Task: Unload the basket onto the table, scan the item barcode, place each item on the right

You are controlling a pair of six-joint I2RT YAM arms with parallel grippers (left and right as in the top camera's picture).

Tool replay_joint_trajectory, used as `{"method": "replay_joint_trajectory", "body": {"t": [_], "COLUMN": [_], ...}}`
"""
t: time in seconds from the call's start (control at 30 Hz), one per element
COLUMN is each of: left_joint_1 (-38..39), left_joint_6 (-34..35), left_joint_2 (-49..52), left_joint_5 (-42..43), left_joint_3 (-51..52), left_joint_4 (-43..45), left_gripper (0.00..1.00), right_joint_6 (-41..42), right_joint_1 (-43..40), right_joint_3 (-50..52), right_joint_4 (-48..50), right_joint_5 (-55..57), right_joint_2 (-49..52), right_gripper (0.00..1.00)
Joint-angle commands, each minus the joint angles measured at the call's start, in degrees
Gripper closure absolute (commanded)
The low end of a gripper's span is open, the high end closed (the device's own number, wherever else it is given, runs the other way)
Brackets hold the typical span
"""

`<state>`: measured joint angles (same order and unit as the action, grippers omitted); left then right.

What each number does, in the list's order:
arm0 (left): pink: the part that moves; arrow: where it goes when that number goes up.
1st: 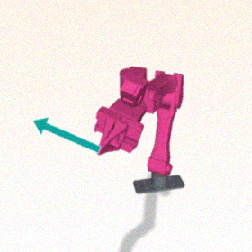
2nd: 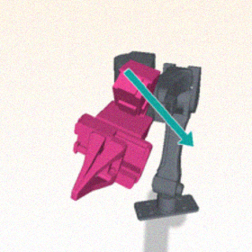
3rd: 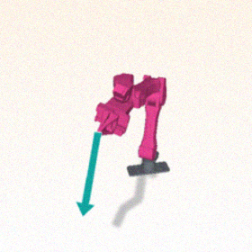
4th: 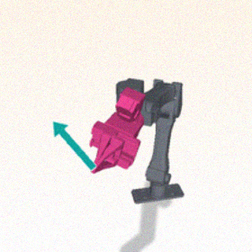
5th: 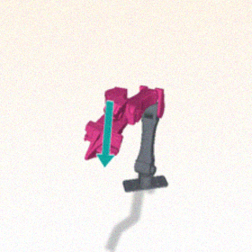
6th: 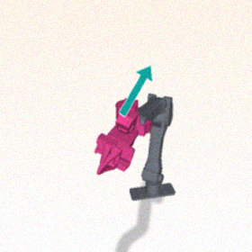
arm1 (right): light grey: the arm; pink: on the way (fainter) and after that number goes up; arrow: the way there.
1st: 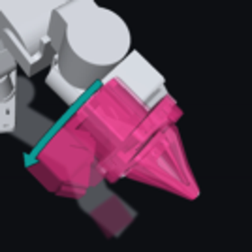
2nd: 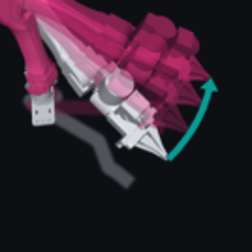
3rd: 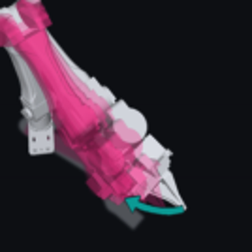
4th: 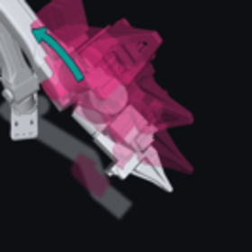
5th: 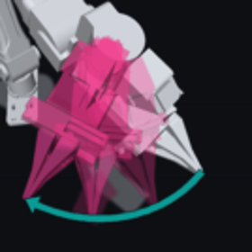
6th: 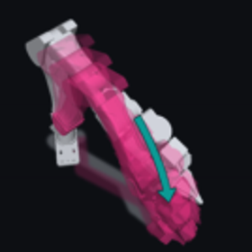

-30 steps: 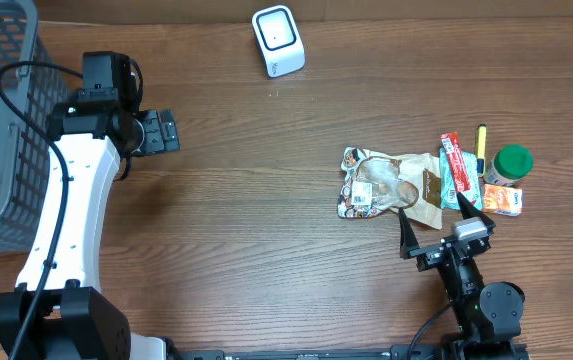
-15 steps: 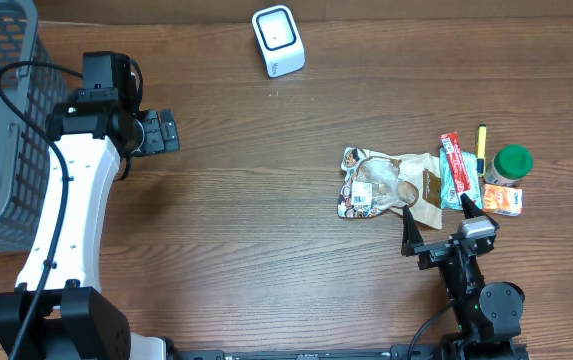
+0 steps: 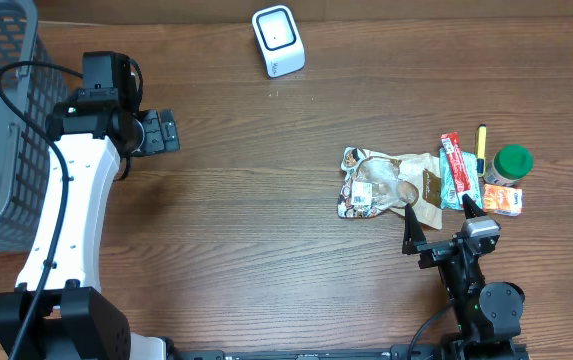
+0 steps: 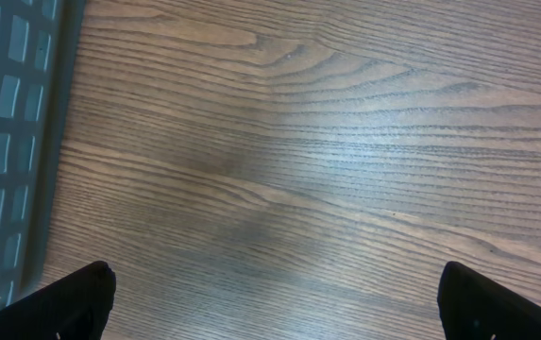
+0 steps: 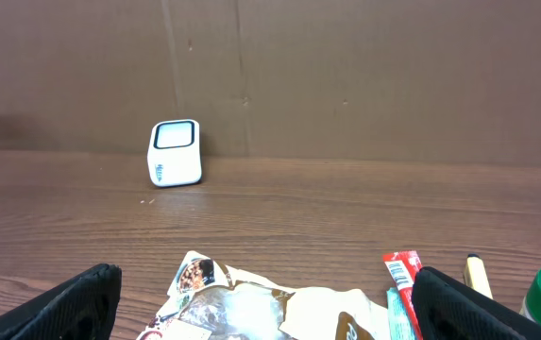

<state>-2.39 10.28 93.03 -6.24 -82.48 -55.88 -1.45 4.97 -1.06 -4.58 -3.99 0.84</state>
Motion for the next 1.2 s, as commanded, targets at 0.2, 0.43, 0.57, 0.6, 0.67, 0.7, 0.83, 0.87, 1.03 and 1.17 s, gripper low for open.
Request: {"method": "replay_joint_trajectory", "body": {"t": [0.2, 0.43, 0.57, 0.6, 0.67, 0.7, 0.83, 0.87, 1.03, 1.17], "left_joint_1": [-0.24, -0.24, -0.24, -0.24, -0.24, -0.24, -0.26, -0.26, -0.11, -0.11], "left_joint_6": [-0.44, -0.44, -0.44, -0.44, -0.44, -0.44, -0.44, -0.44, -0.44, -0.44], "left_joint_2": [0.57, 0.57, 0.57, 0.57, 0.57, 0.57, 0.63, 0.57, -2.05, -9.51], "left_joint_5": [0.07, 0.07, 0.07, 0.07, 0.07, 0.09, 0.07, 0.07, 0.07, 0.09], "left_joint_3": [-0.17, -0.17, -0.17, -0.17, -0.17, -0.17, -0.17, -0.17, -0.17, -0.17], "left_joint_4": [0.02, 0.04, 0.02, 0.04, 0.02, 0.04, 0.02, 0.04, 0.02, 0.02], "left_gripper": [0.0, 0.0, 0.0, 0.0, 0.0, 0.0, 0.0, 0.0, 0.0, 0.0], "right_joint_6": [0.42, 0.42, 0.42, 0.42, 0.42, 0.42, 0.42, 0.42, 0.42, 0.42], "right_joint_1": [-0.22, -0.22, -0.22, -0.22, -0.22, -0.22, -0.22, -0.22, -0.22, -0.22], "right_joint_3": [0.61, 0.61, 0.61, 0.61, 0.61, 0.61, 0.61, 0.61, 0.61, 0.61], "right_joint_4": [0.09, 0.09, 0.09, 0.09, 0.09, 0.09, 0.09, 0.11, 0.09, 0.09], "right_joint_5": [0.92, 0.92, 0.92, 0.92, 0.92, 0.92, 0.92, 0.92, 0.92, 0.92], "right_joint_2": [-0.68, -0.68, -0.68, -0.68, -0.68, -0.68, -0.68, -0.68, -0.68, -0.68], "right_gripper": [0.0, 0.0, 0.0, 0.0, 0.0, 0.0, 0.0, 0.0, 0.0, 0.0]}}
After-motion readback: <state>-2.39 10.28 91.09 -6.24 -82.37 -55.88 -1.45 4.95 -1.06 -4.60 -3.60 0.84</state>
